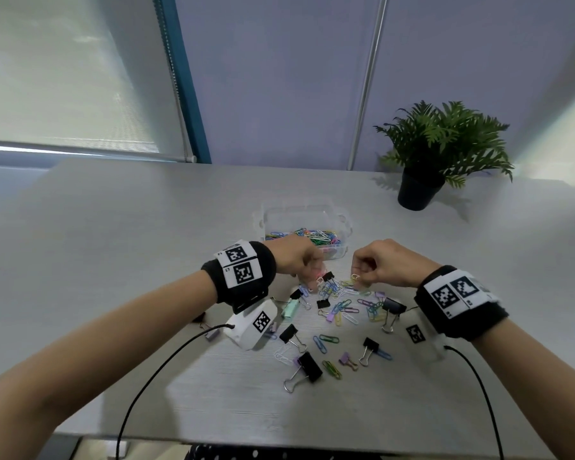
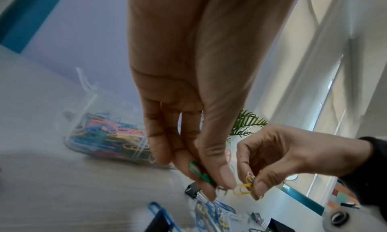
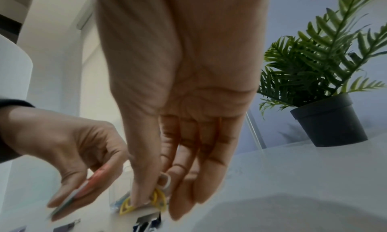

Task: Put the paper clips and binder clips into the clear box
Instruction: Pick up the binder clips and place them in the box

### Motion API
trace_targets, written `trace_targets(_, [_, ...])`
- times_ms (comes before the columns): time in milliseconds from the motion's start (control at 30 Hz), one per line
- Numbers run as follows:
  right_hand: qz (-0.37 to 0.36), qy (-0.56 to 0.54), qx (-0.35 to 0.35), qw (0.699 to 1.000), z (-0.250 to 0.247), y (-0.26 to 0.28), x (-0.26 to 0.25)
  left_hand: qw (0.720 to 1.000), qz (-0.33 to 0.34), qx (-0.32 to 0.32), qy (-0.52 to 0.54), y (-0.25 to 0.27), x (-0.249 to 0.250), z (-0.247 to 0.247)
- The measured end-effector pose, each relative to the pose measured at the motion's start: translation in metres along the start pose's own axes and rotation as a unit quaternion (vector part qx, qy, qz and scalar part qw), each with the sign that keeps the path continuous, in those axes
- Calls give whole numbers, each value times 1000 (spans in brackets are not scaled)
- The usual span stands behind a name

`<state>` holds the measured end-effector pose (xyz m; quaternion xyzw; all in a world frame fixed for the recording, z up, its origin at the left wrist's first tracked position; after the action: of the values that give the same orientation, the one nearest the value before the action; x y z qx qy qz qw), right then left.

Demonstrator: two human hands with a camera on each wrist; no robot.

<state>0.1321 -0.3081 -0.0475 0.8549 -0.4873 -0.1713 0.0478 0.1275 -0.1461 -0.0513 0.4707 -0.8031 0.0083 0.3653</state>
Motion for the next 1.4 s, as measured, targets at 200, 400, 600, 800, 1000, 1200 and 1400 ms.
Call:
trace_targets(200, [1, -42, -19, 999, -5, -1, -1, 999, 13, 33, 16, 6, 2, -15])
trace_targets(400, [-3, -102, 67, 992, -45, -36, -8, 993, -18, 117, 27, 5, -4, -66])
trace_targets(600, [8, -63, 79, 995, -45, -70, -22, 988, -103, 111, -40, -5, -26, -79])
trace_targets(800, [-23, 39, 93, 995, -45, -43, -20, 983, -29, 157, -94, 2, -1, -60])
trace_targets(1000, [14, 89, -65, 994, -9, -4, -3, 991, 67, 65, -95, -11, 46, -10])
trace_targets(1200, [19, 148, -100, 984, 21, 12, 4, 984, 34, -17, -172, -36, 39, 38])
trace_targets(1400, [14, 126, -67, 990, 27, 3, 5, 988, 0, 0, -155, -31, 22, 36])
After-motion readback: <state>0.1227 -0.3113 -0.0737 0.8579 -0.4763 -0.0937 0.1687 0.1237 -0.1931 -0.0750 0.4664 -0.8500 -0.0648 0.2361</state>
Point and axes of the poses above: each hand's wrist, its own y-axis away from the middle knuckle, its own z-axis out of the palm, x = y × z, the point moved 4 cm from there along -y, towards the middle knuckle, and after that the axes turned 8 degrees about y, right-handed, at the moved point
